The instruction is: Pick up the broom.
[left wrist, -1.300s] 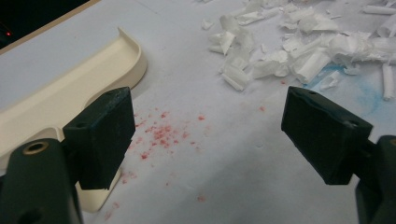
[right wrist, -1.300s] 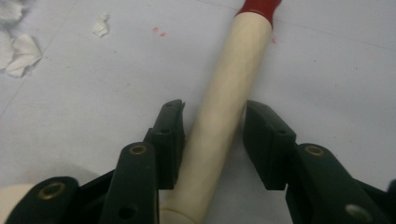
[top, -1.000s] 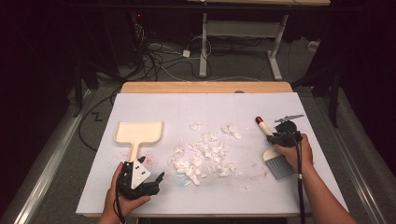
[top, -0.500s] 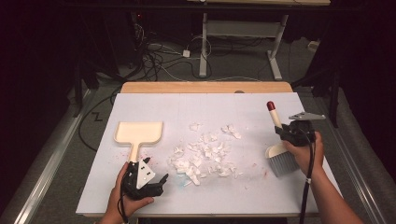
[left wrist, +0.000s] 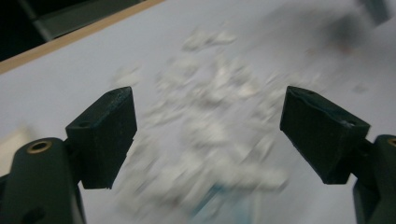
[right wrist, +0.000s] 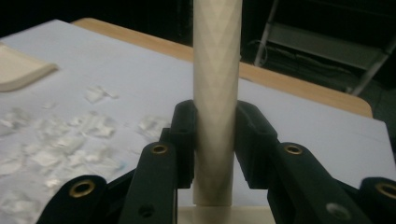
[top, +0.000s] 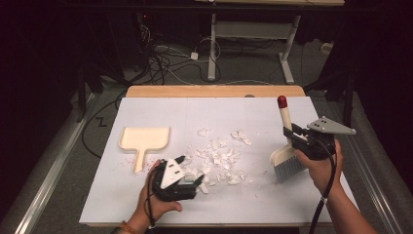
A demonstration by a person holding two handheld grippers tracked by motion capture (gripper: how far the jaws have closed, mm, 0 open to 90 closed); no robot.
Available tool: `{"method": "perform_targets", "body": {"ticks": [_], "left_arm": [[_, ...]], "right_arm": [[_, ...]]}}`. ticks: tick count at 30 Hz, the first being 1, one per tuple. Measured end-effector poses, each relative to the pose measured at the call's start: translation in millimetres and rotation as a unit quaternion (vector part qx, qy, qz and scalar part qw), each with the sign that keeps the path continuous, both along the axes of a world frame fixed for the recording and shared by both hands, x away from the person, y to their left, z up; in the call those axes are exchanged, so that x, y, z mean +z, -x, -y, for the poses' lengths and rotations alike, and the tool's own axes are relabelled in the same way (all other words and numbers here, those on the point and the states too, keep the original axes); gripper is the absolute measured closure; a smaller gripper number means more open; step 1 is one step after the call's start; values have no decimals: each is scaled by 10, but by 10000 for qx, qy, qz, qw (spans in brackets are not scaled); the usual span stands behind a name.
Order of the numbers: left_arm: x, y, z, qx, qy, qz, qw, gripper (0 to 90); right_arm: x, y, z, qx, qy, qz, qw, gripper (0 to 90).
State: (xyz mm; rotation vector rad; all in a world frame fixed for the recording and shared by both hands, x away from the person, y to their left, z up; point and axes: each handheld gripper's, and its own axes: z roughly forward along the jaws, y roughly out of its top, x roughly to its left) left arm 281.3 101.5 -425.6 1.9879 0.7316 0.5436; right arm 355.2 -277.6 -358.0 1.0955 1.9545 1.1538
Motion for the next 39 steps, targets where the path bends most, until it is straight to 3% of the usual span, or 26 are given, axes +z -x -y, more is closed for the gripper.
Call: {"method": "perform_targets", "body": {"ticks": [2,3,4,8,12,13,14,15,17,19,21,22,24,25,27,31,35,36,37,39], "left_arm": [[108,-2,364,-422,149,156,9989,178],[108,-2,364,-422,149,156,9989,181],[129,-9,478,-520,155,194,9983,186],[168,-51,902,-926,427,36,9948,190],[172,-67,1095,-1000,599,-53,9932,201],[152,-89,1163,-979,656,-152,9929,211],[128,-98,1189,-854,636,-99,9943,237],[128,-98,1189,-854,636,-99,9943,313],[71,-148,1186,-812,894,-287,9923,366],[55,-159,1191,-814,903,-364,9919,374],[1,-159,1199,-958,954,-511,9895,382],[2,-144,1204,-957,877,-448,9905,409],[7,-132,1197,-986,877,-372,9906,473],[28,-116,1153,-1063,942,-277,9895,514],[41,-114,1132,-1033,925,-242,9900,563],[79,-137,1028,-1097,991,-280,9886,615],[146,-153,902,-1311,904,-323,9867,635],[195,-146,840,-1425,811,-257,9861,638],[195,-146,840,-1425,811,-257,9861,644],[275,-131,737,-1644,632,-221,9841,647]], "right_arm": [[31,77,-91,113,-15,155,9998,717],[42,132,-164,180,31,211,9996,717],[41,175,-222,237,19,250,9994,717],[25,302,-421,455,64,401,9981,717],[-2,383,-580,728,184,349,9966,716],[-8,402,-615,778,212,320,9962,716],[-12,422,-633,777,192,338,9962,716],[-14,449,-665,837,195,318,9958,716],[-13,498,-708,877,184,363,9953,716],[-3,540,-742,960,177,397,9944,715],[18,592,-771,1002,125,495,9937,715],[29,612,-790,1020,101,512,9934,715],[43,643,-819,1058,100,553,9928,715],[46,653,-825,1078,104,588,9924,715],[54,679,-835,1051,26,660,9923,713],[89,704,-820,1085,-66,751,9912,703],[115,709,-786,1319,-114,775,9882,689],[119,721,-757,1597,-127,934,9827,661],[119,721,-757,1597,-127,934,9827,661],[165,745,-687,2073,-61,1052,9726,554]]}}
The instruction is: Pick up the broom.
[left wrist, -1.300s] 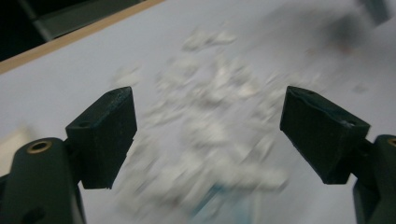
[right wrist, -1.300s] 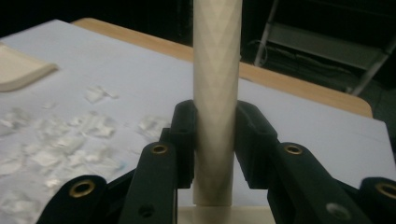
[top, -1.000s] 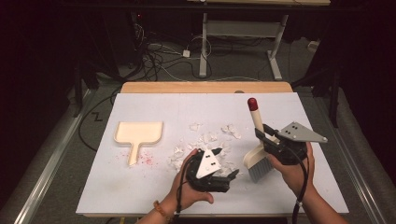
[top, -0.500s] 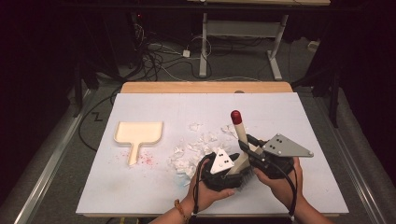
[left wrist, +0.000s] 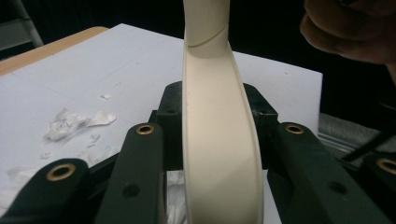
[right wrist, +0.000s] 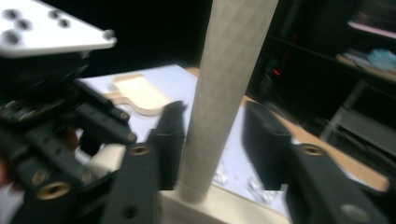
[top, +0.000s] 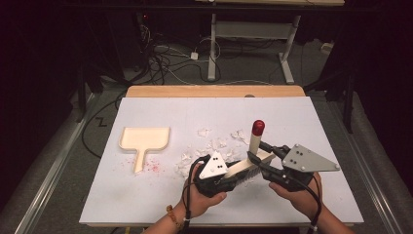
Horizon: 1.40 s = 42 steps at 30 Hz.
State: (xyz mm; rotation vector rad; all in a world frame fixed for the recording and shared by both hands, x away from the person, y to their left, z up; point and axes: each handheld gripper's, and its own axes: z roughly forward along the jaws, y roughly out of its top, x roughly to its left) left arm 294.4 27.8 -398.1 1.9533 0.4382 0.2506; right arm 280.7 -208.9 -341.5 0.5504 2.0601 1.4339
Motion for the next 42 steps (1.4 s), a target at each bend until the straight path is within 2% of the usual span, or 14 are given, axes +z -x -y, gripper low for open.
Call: {"method": "perform_targets", "body": {"ticks": [4,9,10,12,16,23,25,26,29,32,33,36,38,42], "left_arm": [[75,71,-127,-335,-293,117,9989,647],[130,145,-204,-806,-631,228,9945,647],[134,163,-215,-928,-714,228,9929,647],[119,207,-235,-1167,-875,255,9890,646],[67,240,-245,-1544,-1035,202,9824,646],[23,251,-229,-1924,-946,125,9767,645],[13,228,-253,-1954,-879,43,9768,636],[14,220,-259,-1861,-838,39,9789,620],[42,228,-272,-1471,-730,132,9863,527],[100,247,-345,-1039,-716,365,9913,389],[112,259,-384,-761,-668,440,9939,348],[102,288,-541,-174,-521,442,9975,256],[66,330,-660,154,-529,511,9972,201],[-20,395,-926,799,-761,702,9914,175]], "right_arm": [[70,14,131,531,86,-40,9985,484],[-39,30,200,1399,663,-336,9874,411],[-39,30,200,1399,663,-336,9874,411],[-195,35,163,1817,933,-495,9777,410],[-370,28,19,2109,1571,-709,9622,412],[-572,17,-113,2956,1317,-1266,9377,622],[-596,35,-140,2932,1386,-1235,9379,666],[-606,22,-140,2977,1325,-1312,9363,676],[-615,13,-146,2735,1301,-1380,9430,679],[-574,9,-141,2637,1359,-1289,9462,680],[-553,1,-129,2573,1341,-1264,9486,679],[-502,-37,-75,2354,1314,-1162,9559,680],[-484,-68,-35,2122,1335,-1122,9615,680],[-436,-121,49,1813,1276,-1077,9692,680]]}}
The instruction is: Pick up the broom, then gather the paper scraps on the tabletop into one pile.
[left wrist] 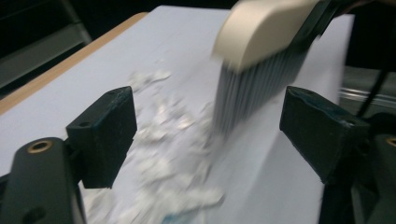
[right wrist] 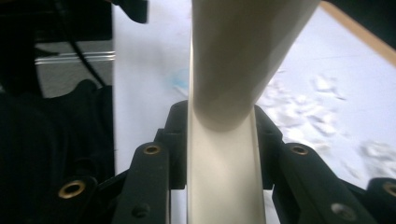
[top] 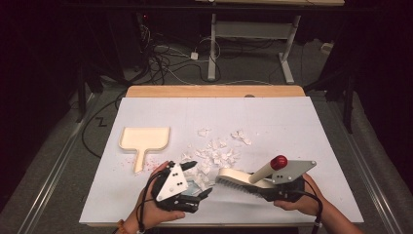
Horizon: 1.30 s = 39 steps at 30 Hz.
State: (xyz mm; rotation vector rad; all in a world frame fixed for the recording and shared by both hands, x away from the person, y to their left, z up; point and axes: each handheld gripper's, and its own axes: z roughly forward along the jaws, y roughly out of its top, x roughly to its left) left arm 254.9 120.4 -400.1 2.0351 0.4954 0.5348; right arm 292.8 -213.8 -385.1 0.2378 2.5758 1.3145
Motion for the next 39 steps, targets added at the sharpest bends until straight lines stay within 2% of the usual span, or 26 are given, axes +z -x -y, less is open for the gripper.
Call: {"method": "perform_targets", "body": {"ticks": [2,3,4,5,9,12,13,14,16,17,18,20,21,24,25,26,27,29,30,32,33,34,35,36,37,39], "left_arm": [[-73,4,-166,324,-97,25,9994,176],[-73,4,-166,324,-97,25,9994,176],[-114,5,-238,469,-141,44,9988,176],[-199,6,-360,722,-283,73,9970,181],[-359,11,-554,1093,-503,57,9927,182],[-487,58,-681,1560,-385,171,9869,217],[-487,58,-681,1560,-385,171,9869,220],[-530,89,-710,1673,-276,4,9855,215],[-555,148,-717,1717,-443,135,9841,212],[-557,168,-714,1735,-436,88,9838,212],[-554,164,-715,1715,-452,160,9840,211],[-565,159,-700,1731,-465,74,9838,202],[-567,150,-701,1711,-503,134,9839,195],[-582,146,-704,1718,-524,87,9837,176],[-590,139,-734,1753,-441,-32,9835,167],[-590,139,-734,1753,-441,-32,9835,167],[-596,126,-766,1795,-424,-55,9828,167],[-605,107,-790,1795,-385,-124,9829,167],[-610,95,-799,1800,-381,-146,9828,167],[-620,79,-804,1812,-378,-175,9826,167],[-627,66,-808,1798,-406,-214,9826,167],[-638,55,-806,1783,-415,-240,9828,166],[-646,47,-803,1767,-471,-251,9828,167],[-653,42,-797,1759,-495,-245,9829,167],[-656,38,-795,1739,-505,-269,9831,167],[-657,35,-789,1731,-521,-281,9831,167]], "right_arm": [[31,-19,28,-189,-36,81,9998,679],[46,-33,46,-294,-72,86,9995,679],[46,-33,46,-294,-72,86,9995,679],[64,-47,74,-473,-123,181,9986,679],[102,-86,124,-818,-173,289,9961,679],[107,-140,163,-1007,-169,286,9944,679],[109,-150,171,-1073,-123,309,9937,679],[110,-167,184,-1112,-82,327,9932,679],[117,-190,217,-1215,-82,357,9919,679],[123,-203,231,-1228,-76,340,9918,679],[131,-216,250,-1270,-86,372,9912,679],[149,-247,290,-1460,-76,445,9883,679],[157,-270,323,-1523,-75,480,9871,679],[175,-315,405,-1825,-43,625,9812,679],[180,-348,448,-1994,-24,709,9774,679],[180,-348,448,-1994,-24,709,9774,679],[173,-411,501,-2312,76,834,9693,679],[160,-484,542,-2610,136,963,9604,679],[158,-517,553,-2702,162,987,9576,679],[139,-633,574,-2855,151,1006,9530,679],[139,-633,574,-2855,151,1006,9530,679],[124,-699,571,-2922,168,986,9511,680],[71,-837,528,-3032,322,1052,9466,680],[71,-837,528,-3032,322,1052,9466,680],[-4,-984,459,-3109,584,1084,9424,680],[-90,-1129,379,-3182,850,1181,9368,680]]}}
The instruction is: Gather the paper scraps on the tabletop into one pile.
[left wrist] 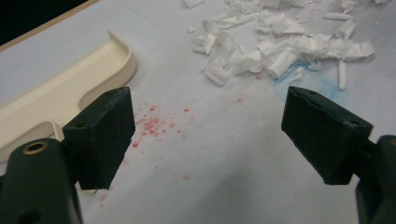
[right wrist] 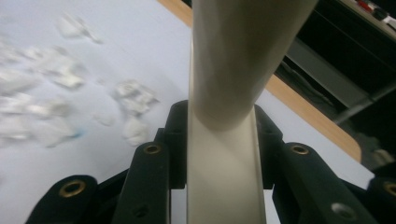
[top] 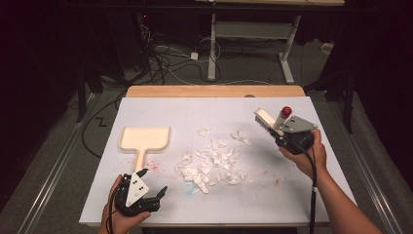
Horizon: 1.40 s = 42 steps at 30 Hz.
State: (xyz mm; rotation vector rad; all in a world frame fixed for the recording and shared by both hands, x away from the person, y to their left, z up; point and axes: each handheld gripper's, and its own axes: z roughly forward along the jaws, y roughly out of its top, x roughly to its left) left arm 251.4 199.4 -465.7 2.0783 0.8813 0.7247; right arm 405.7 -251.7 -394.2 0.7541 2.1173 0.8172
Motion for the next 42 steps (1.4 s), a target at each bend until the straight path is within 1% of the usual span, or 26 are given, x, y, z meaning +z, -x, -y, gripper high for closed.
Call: {"method": "perform_targets", "body": {"ticks": [2,4,5,9,10,11,13,16,19,21,22,23,24,26,28,29,30,31,32,33,34,35,36,39,40,42], "left_arm": [[-1,1,2,13,27,7,10000,167],[1,3,-4,18,-46,22,10000,167],[5,5,-13,26,-58,52,10000,167],[6,14,-30,55,-80,61,9999,162],[-4,20,-36,60,-57,20,10000,155],[-7,23,-33,73,-86,15,9999,155],[-9,24,-28,50,-120,7,9999,155],[-7,31,-19,47,-140,25,9999,155],[-8,43,-24,40,-118,11,9999,155],[-19,55,-27,52,-147,-26,9999,155],[-20,56,-28,43,-141,-54,9999,155],[-21,57,-27,23,-130,-83,9999,155],[-20,61,-23,14,-139,-82,9999,155],[-13,73,-15,-23,-141,-68,9999,155],[-12,76,-11,-26,-139,-67,9999,155],[-13,76,-6,-33,-145,-69,9999,155],[-17,73,-1,-41,-158,-84,9998,155],[-23,69,7,-34,-206,-120,9997,155],[-36,64,19,-30,-272,-161,9995,156],[-50,65,32,-59,-342,-193,9992,156],[-56,60,43,-116,-438,-148,9989,155],[-62,61,58,-146,-480,-154,9986,155],[-62,64,74,-175,-492,-163,9985,155],[-47,70,97,-231,-478,-143,9985,156],[-54,74,103,-283,-493,-185,9982,155],[-62,76,105,-313,-514,-216,9980,155]], "right_arm": [[-85,-146,-77,-78,226,-42,9997,680],[-163,-282,-147,-154,334,-181,9992,680],[-195,-339,-175,-201,387,-167,9989,680],[-325,-508,-280,-296,328,-318,9985,680],[-367,-542,-316,-242,187,-467,9984,681],[-383,-561,-342,-163,51,-564,9983,680],[-404,-556,-434,-143,192,-543,9982,680],[-428,-496,-546,81,183,-601,9980,680],[-441,-384,-640,338,72,-655,9973,680],[-435,-309,-692,543,-28,-719,9959,679],[-428,-254,-727,719,-138,-842,9938,679],[-426,-206,-756,859,-192,-892,9921,679],[-422,-154,-783,979,-191,-918,9908,679],[-410,-45,-820,1223,-270,-1033,9867,679],[-395,64,-847,1417,-192,-1023,9844,679],[-395,64,-847,1417,-192,-1023,9844,679],[-388,141,-860,1558,-188,-1054,9820,679],[-385,200,-869,1649,-154,-1058,9805,679],[-384,315,-880,1718,-32,-1011,9799,679],[-384,315,-880,1718,-32,-1011,9799,679],[-366,399,-853,1773,-90,-983,9792,680],[-366,399,-853,1773,-90,-983,9792,680],[-314,454,-813,1813,-167,-992,9783,680],[-218,497,-757,1762,-238,-843,9804,680],[-189,493,-737,1746,-257,-839,9807,680],[-139,473,-696,1653,-319,-733,9830,680]]}}
